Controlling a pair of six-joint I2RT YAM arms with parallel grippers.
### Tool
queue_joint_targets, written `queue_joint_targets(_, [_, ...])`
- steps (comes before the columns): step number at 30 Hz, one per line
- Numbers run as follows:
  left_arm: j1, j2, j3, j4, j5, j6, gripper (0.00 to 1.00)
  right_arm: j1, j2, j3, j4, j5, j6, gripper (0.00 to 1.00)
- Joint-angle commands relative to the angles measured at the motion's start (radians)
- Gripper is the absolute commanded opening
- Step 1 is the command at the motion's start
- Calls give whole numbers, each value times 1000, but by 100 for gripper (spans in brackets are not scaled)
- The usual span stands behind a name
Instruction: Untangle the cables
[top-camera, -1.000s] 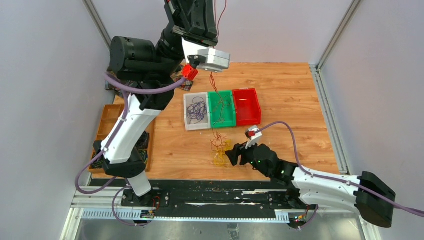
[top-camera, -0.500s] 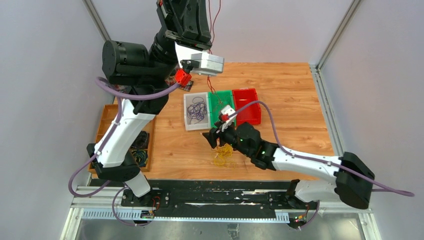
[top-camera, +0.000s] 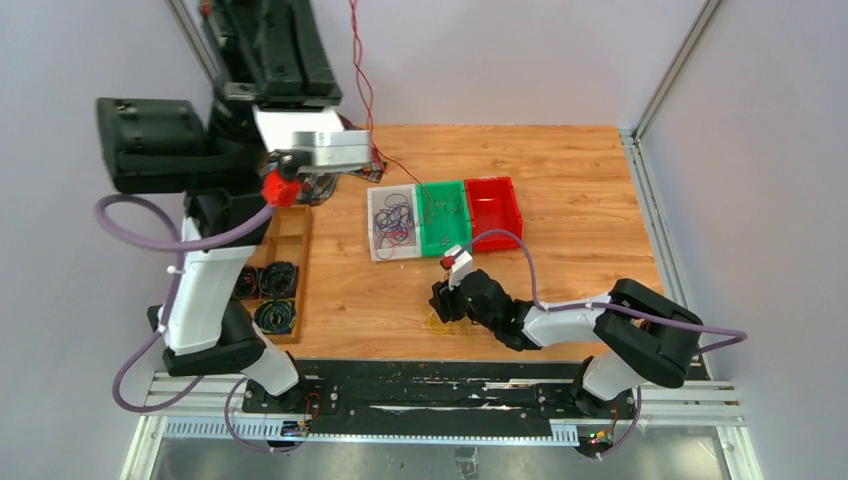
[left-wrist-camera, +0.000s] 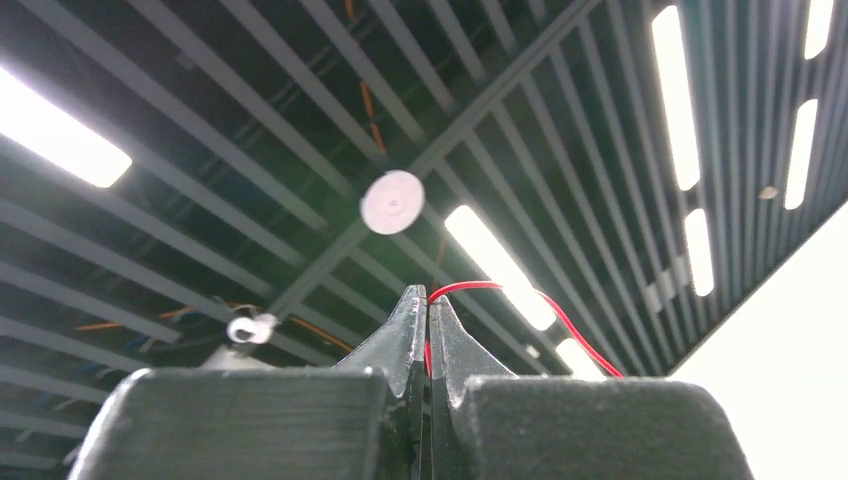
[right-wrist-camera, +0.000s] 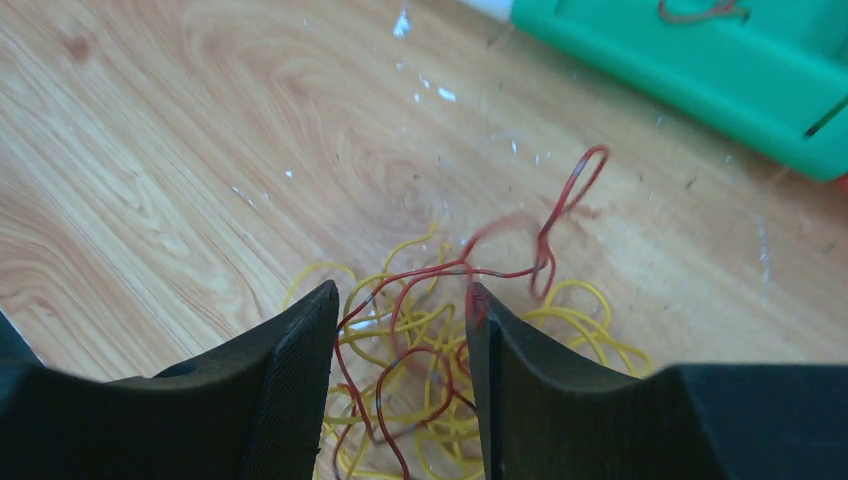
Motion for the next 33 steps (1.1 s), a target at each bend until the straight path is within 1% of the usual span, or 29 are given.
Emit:
queue_joint_targets(1, [-9, -76, 48, -33, 10, 128, 1, -9, 42, -59, 98, 15, 75, 50])
queue_joint_targets(5, [-9, -134, 53, -85, -15, 156, 1, -9, 54, -135, 153, 23, 118, 51])
queue_joint_targets(9, [-9, -227, -116, -78, -38, 163, 1, -8, 2, -170, 146, 20, 147, 52])
queue_joint_targets(10, [-9, -245, -168, -78, -36, 163, 1, -8, -25, -172, 132, 21, 152, 53])
queue_joint_targets(13, [-9, -263, -234, -78, -43, 159, 1, -6, -130, -155, 55, 37, 160, 60])
queue_joint_targets(17, [-9, -243, -251, -79, -63, 138, 1, -4, -289, -100, -88, 64, 152, 72])
queue_joint_targets(21, [-9, -207, -253, -82, -70, 125, 1, -6, -404, -20, -236, 107, 132, 75])
queue_joint_targets(24, [-8, -181, -258, -82, -74, 118, 1, -9, -458, 36, -285, 135, 108, 76])
queue_joint_targets(29, [-9, -129, -252, -76, -77, 101, 1, -24, -474, 94, -286, 162, 83, 76])
queue_joint_targets(33, [-9, -76, -245, -48, -92, 75, 1, -70, -440, 133, -279, 189, 98, 76])
